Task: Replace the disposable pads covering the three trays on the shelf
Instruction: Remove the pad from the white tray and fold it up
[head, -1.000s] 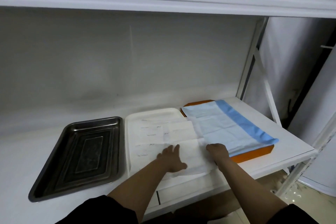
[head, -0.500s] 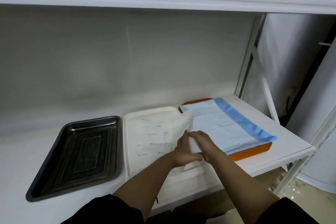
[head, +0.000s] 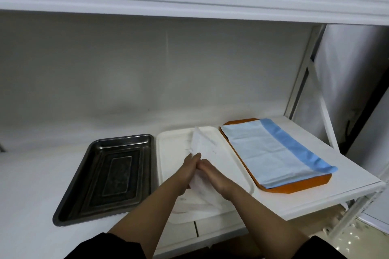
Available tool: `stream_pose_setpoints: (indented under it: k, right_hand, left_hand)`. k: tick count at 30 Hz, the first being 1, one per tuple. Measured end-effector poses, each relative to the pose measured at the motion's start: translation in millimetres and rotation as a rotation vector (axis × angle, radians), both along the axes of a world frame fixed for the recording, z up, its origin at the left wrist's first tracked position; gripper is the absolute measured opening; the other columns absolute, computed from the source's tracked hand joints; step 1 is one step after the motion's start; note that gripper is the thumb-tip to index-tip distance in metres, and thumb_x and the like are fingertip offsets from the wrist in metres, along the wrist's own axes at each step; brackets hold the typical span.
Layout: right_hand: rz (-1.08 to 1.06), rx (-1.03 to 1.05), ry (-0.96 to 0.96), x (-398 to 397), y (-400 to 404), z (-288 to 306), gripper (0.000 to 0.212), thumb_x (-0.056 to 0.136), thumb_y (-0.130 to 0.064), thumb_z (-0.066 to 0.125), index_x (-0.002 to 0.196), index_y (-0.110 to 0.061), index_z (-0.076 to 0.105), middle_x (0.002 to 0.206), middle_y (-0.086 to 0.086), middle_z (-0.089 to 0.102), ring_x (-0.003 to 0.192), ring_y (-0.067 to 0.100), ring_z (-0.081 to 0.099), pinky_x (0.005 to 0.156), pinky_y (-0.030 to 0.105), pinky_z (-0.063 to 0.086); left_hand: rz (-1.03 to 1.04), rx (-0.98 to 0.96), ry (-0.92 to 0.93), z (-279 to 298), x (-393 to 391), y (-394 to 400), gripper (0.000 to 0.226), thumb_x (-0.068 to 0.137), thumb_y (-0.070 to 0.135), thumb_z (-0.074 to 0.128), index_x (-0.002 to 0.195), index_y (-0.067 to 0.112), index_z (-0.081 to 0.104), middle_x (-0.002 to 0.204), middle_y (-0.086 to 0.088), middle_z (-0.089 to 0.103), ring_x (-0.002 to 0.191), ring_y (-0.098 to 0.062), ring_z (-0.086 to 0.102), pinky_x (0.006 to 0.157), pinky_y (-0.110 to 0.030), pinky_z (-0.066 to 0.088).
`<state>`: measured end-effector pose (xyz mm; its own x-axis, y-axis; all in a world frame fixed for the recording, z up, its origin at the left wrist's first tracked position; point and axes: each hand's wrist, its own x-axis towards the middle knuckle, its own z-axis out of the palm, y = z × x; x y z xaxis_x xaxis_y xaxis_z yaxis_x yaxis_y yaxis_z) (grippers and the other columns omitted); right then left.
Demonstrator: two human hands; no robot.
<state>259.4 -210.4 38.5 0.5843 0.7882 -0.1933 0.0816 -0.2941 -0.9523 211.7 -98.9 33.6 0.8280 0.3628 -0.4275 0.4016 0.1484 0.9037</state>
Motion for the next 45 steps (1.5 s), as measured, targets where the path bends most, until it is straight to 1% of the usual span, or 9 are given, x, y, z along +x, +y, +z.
stream_pose_setpoints:
  k: [3,9,16,21,26,30,34,41,45]
  right_hand:
    - [0.032,-0.086,-0.179,-7,9,-18,0.036,0.103,-0.019,0.033,0.136,-0.013,0.045,0.139,0.0,0.047,0.127,0.01,0.044,0.104,0.019,0.033]
    - [0.038,-0.493,-0.736,7,7,-54,0.056,0.099,-0.037,0.04,0.149,-0.017,0.023,0.158,0.001,0.017,0.146,0.018,0.013,0.115,0.033,0.017]
    - [0.074,-0.699,-0.84,27,0,-75,0.069,0.096,-0.059,0.025,0.152,-0.023,0.009,0.161,0.0,-0.005,0.148,0.021,-0.009,0.118,0.043,0.004]
    - [0.142,-0.709,-0.868,30,-2,-84,0.133,0.038,-0.084,-0.028,0.153,-0.025,0.005,0.161,-0.001,-0.005,0.148,0.021,-0.006,0.118,0.044,0.005]
    - [0.17,-0.722,-0.887,36,-6,-88,0.135,0.034,-0.083,-0.033,0.153,-0.027,0.002,0.161,-0.002,-0.007,0.148,0.018,-0.006,0.118,0.043,0.002]
    - [0.164,-0.74,-0.859,33,-5,-85,0.1,0.07,-0.081,-0.005,0.153,-0.025,0.003,0.161,0.001,-0.007,0.148,0.02,-0.006,0.118,0.043,0.001]
    - [0.179,-0.755,-0.901,28,-4,-75,0.063,0.099,-0.046,0.033,0.152,-0.019,0.013,0.16,0.007,0.003,0.148,0.024,0.004,0.117,0.043,0.011]
    - [0.259,-0.652,-0.756,16,-23,-60,0.058,0.098,-0.043,0.041,0.15,-0.026,0.023,0.16,-0.003,0.007,0.147,0.016,0.006,0.116,0.039,0.017]
    - [0.365,-0.599,-0.663,3,-33,-50,0.086,0.08,-0.059,0.063,0.15,-0.03,0.022,0.16,-0.008,0.006,0.146,0.013,0.005,0.119,0.037,0.013]
  left_hand:
    - [0.112,0.098,0.0,-9,-8,10,0.062,0.098,0.044,0.041,0.151,0.033,0.012,0.151,-0.001,0.032,0.13,-0.026,0.041,0.094,-0.038,0.043]
    - [-0.137,0.779,0.169,-34,-22,28,0.056,0.089,0.011,0.049,0.143,0.016,0.035,0.145,-0.007,0.043,0.129,-0.023,0.045,0.103,-0.027,0.037]
    - [-0.382,1.349,0.496,-40,-14,21,0.054,0.092,0.034,0.044,0.142,0.016,0.033,0.156,-0.013,0.002,0.142,-0.03,0.012,0.113,-0.044,0.018]
    - [-0.606,1.379,0.341,-61,-12,31,0.07,0.099,0.043,0.033,0.153,0.02,-0.004,0.16,-0.003,-0.014,0.147,-0.02,-0.012,0.119,-0.04,-0.006]
    - [-0.664,1.388,0.36,-74,-13,35,0.066,0.098,0.055,0.023,0.152,0.03,-0.006,0.16,-0.001,-0.014,0.147,-0.019,-0.011,0.119,-0.04,-0.007]
    - [-0.633,1.387,0.431,-71,-16,31,0.07,0.097,0.058,0.023,0.152,0.027,-0.006,0.159,-0.005,-0.014,0.148,-0.023,-0.009,0.118,-0.043,-0.008]
    - [-0.644,1.398,0.475,-60,-15,30,0.074,0.096,0.055,0.03,0.153,0.018,0.003,0.16,-0.009,-0.001,0.147,-0.026,0.006,0.12,-0.044,-0.002]
    - [-0.674,1.412,0.542,-46,-27,21,0.063,0.095,0.048,0.039,0.147,0.015,0.027,0.151,-0.012,0.027,0.131,-0.032,0.038,0.111,-0.044,0.022]
    - [-0.681,1.351,0.568,-38,-36,16,0.06,0.096,0.047,0.038,0.146,0.015,0.031,0.147,-0.013,0.031,0.127,-0.033,0.043,0.105,-0.041,0.031]
